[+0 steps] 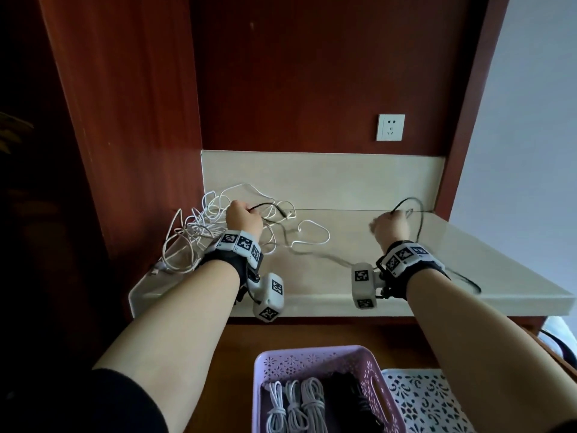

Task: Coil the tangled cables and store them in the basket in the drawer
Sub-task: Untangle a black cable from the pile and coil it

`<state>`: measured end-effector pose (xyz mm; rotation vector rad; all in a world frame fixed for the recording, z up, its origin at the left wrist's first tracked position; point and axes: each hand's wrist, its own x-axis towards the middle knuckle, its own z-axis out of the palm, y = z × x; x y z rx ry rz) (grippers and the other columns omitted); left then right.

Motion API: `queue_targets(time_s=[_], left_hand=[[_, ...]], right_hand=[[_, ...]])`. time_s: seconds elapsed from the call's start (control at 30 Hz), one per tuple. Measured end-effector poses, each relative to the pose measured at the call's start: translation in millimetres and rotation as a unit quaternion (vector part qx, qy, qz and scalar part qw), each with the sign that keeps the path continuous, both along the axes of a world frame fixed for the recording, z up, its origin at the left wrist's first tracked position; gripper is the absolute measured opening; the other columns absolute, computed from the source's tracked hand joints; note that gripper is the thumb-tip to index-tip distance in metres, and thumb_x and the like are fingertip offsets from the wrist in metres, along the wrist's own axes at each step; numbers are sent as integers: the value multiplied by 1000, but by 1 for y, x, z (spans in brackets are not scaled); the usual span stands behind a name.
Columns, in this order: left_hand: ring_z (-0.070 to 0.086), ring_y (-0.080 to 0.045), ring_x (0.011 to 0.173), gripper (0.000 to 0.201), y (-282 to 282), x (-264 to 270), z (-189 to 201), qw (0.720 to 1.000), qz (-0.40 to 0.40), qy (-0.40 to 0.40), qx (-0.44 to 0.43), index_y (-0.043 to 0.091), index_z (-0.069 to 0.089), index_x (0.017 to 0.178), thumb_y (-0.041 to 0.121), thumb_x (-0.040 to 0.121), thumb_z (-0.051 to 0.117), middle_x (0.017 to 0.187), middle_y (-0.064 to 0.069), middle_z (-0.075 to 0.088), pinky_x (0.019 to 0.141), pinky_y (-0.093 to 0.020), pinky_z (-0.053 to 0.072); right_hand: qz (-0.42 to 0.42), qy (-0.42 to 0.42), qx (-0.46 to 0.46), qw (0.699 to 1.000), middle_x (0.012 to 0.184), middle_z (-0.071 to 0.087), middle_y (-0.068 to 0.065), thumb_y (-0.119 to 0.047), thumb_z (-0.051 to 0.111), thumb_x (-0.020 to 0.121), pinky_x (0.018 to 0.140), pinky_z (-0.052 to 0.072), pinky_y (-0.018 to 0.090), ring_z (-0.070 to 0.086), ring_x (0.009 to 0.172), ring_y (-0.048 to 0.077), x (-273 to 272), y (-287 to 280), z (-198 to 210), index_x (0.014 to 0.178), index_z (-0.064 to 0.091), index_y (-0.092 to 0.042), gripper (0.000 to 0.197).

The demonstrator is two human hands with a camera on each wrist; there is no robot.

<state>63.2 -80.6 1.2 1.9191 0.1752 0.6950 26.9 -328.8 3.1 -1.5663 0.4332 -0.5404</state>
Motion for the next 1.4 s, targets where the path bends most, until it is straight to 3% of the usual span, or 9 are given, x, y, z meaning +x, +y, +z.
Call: queue_targets(time_s=[0.13,0.3,0.5,0.6,0.7,0.83,0.93,1.23,1.4], left_hand=[[53,-41,109,29,-10,-14,-1,989,-21,88,116,-9,57,113,-5,86,47,121,-26,54,86,-37,43],[56,-36,113,37,-34,-36,16,963,-32,173,206,-4,57,119,19,94,43,125,-22,58,92,-37,45],[49,-17,50,43,-80,-57,28,936,-290,157,122,13,61,95,54,87,53,87,2,67,51,-24,39],[52,-11,51,21,-85,-54,18,919,-322,161,161,14,64,71,31,83,71,63,6,63,45,-18,42],[49,-12,52,27,-80,-49,5,921,-319,153,163,13,57,59,10,82,72,49,5,56,46,-16,43],[51,-17,72,20,-56,-38,-9,921,-270,159,233,14,58,72,-1,78,70,74,0,55,62,-22,41],[52,-18,84,25,-39,-30,-16,951,-204,117,201,15,60,87,-8,79,60,82,0,56,73,-24,43],[51,-2,72,43,-24,-24,-10,970,-215,-16,110,11,62,86,-21,75,36,78,7,56,67,-12,41],[57,3,82,55,-28,-37,12,963,-253,-70,69,8,64,87,-29,69,28,83,9,62,72,-1,41]], right_hand=[[172,62,9,983,59,67,-2,-5,36,98,42,44,15,59,45,7,-9,9,-11,91,51,-7,16],[327,54,-177,927,69,57,5,0,49,94,55,45,11,55,52,5,-23,38,-12,74,62,-4,24],[374,79,-308,871,72,61,3,-7,48,96,53,42,4,58,62,8,-42,57,-17,103,62,10,23],[410,87,-306,854,91,62,16,-1,43,97,62,50,10,60,75,19,-51,53,-22,112,56,13,24],[413,123,-289,855,87,69,17,10,42,86,66,55,24,65,62,16,-62,29,-16,86,68,5,26],[190,41,-213,958,51,59,9,11,40,73,36,34,20,47,35,15,-58,-12,-6,54,59,-2,30],[93,51,-206,973,58,57,7,7,42,80,33,32,15,45,43,13,-41,-35,-11,59,60,-8,31],[290,130,-316,894,114,47,3,14,43,85,38,39,13,47,59,14,2,-5,-36,125,55,-7,47],[230,70,-342,908,111,62,12,-3,50,89,58,42,21,53,78,21,23,21,-35,115,62,-11,30]])
